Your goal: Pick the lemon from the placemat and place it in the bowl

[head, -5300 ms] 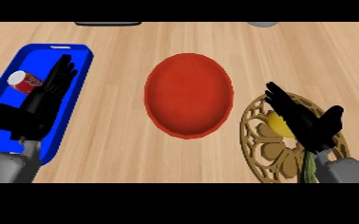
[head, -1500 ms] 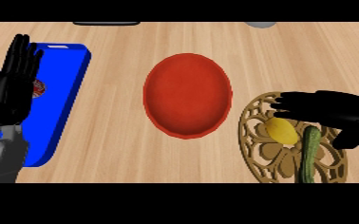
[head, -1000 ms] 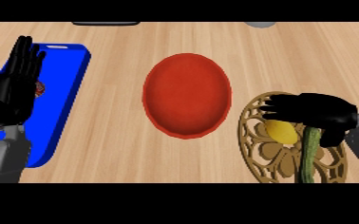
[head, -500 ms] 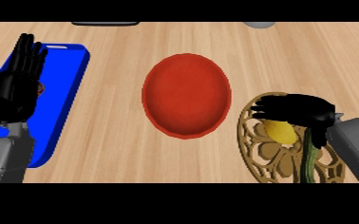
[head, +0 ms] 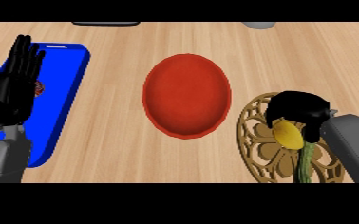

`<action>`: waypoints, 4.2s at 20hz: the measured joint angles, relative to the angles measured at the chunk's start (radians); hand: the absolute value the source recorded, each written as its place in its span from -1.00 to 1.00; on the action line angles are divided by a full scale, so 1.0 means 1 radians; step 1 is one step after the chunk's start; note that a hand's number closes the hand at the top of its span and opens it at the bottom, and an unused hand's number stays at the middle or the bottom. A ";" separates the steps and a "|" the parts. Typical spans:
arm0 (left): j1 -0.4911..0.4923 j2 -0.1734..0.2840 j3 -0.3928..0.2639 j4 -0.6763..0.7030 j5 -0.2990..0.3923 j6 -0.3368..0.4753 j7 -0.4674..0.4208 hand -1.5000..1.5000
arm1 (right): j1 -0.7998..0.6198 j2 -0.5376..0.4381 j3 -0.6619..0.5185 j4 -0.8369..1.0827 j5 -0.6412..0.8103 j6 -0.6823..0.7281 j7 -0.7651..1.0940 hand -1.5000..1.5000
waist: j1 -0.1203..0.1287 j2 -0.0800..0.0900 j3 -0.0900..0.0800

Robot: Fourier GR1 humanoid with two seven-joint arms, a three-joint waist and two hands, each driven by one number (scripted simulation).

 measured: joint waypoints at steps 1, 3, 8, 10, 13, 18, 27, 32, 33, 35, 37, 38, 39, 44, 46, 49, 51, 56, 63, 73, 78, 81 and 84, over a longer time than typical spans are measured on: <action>-0.007 0.007 0.009 0.012 0.006 -0.010 -0.003 0.00 | -0.006 0.009 -0.003 0.013 0.002 -0.009 -0.006 1.00 | 0.000 0.000 0.000; -0.025 0.016 0.019 0.027 0.006 -0.016 0.003 0.00 | -0.007 0.018 -0.010 0.008 0.000 -0.018 -0.013 1.00 | -0.003 0.000 0.001; -0.064 -0.012 -0.014 0.036 -0.002 -0.027 -0.015 0.00 | -0.196 -0.003 -0.089 0.234 0.002 -0.031 -0.010 1.00 | 0.057 0.031 0.012; -0.080 -0.020 -0.028 0.032 -0.001 -0.034 -0.017 0.00 | -0.259 -0.033 -0.117 0.299 0.008 -0.024 0.011 1.00 | 0.090 0.049 0.016; -0.103 -0.025 -0.041 0.027 -0.003 -0.037 -0.015 0.00 | -0.335 -0.064 -0.151 0.384 0.011 -0.025 0.025 1.00 | 0.122 0.064 0.019; -0.133 -0.041 -0.059 0.026 -0.010 -0.031 -0.010 0.00 | -0.428 -0.090 -0.199 0.490 0.003 -0.047 0.023 1.00 | 0.143 0.074 0.022; -0.138 -0.047 -0.066 0.036 -0.018 -0.027 -0.002 0.00 | -0.579 -0.151 -0.315 0.605 -0.081 -0.059 -0.045 1.00 | 0.139 0.067 0.022; -0.135 -0.039 -0.058 0.039 -0.021 -0.022 0.005 0.00 | -0.657 -0.169 -0.367 0.635 -0.152 -0.027 -0.084 1.00 | 0.127 0.057 0.021; -0.134 -0.041 -0.060 0.042 -0.025 -0.021 0.000 0.00 | -0.673 -0.162 -0.375 0.640 -0.166 -0.021 -0.086 1.00 | 0.126 0.056 0.020; -0.130 -0.038 -0.055 0.044 -0.025 -0.019 0.002 0.00 | -0.696 -0.159 -0.390 0.649 -0.196 -0.005 -0.096 1.00 | 0.118 0.052 0.019; -0.130 -0.043 -0.055 0.048 -0.025 -0.017 0.001 0.00 | -0.720 -0.143 -0.403 0.661 -0.227 0.014 -0.096 1.00 | 0.112 0.049 0.019; -0.131 -0.042 -0.055 0.052 -0.027 -0.017 -0.001 0.00 | -0.737 -0.135 -0.407 0.668 -0.241 0.029 -0.092 1.00 | 0.110 0.048 0.018; -0.130 -0.038 -0.050 0.053 -0.024 -0.018 0.001 0.00 | -0.747 -0.127 -0.409 0.675 -0.253 0.041 -0.090 1.00 | 0.109 0.046 0.018; -0.121 -0.036 -0.042 0.062 -0.026 -0.016 -0.003 0.00 | -0.812 -0.084 -0.398 0.694 -0.292 0.114 -0.067 1.00 | 0.091 0.036 0.015; -0.119 -0.030 -0.035 0.062 -0.022 -0.018 -0.003 0.00 | -0.848 -0.065 -0.385 0.699 -0.300 0.147 -0.048 1.00 | 0.087 0.031 0.015; -0.110 -0.033 -0.034 0.068 -0.027 -0.015 -0.010 0.00 | -0.872 -0.022 -0.368 0.705 -0.312 0.180 -0.029 1.00 | 0.075 0.028 0.014; -0.106 -0.029 -0.029 0.068 -0.025 -0.016 -0.006 0.00 | -0.895 0.012 -0.350 0.702 -0.313 0.201 -0.013 1.00 | 0.068 0.023 0.014; -0.077 -0.020 -0.017 0.065 -0.026 -0.019 -0.018 0.00 | -0.928 0.097 -0.296 0.686 -0.308 0.235 0.015 1.00 | 0.049 0.016 0.013; -0.054 -0.018 -0.001 0.050 -0.024 -0.010 -0.010 0.00 | -0.913 0.242 -0.222 0.654 -0.301 0.256 0.055 1.00 | 0.020 0.008 0.013; -0.020 -0.004 0.034 0.042 -0.010 -0.034 -0.024 0.00 | -0.760 0.406 -0.134 0.568 -0.251 0.157 0.129 1.00 | 0.004 0.007 0.013; -0.020 -0.009 0.024 0.009 -0.019 -0.026 0.009 0.00 | -0.706 0.491 -0.144 0.596 -0.252 0.160 0.231 -1.00 | 0.008 0.009 0.013; -0.026 -0.012 0.024 0.004 -0.020 -0.023 0.020 0.00 | -0.689 0.525 -0.168 0.615 -0.278 0.208 0.250 -1.00 | 0.008 0.009 0.013; -0.021 -0.023 0.015 0.002 -0.031 -0.019 0.009 0.00 | -0.680 0.541 -0.214 0.638 -0.327 0.248 0.252 -1.00 | 0.011 0.012 0.014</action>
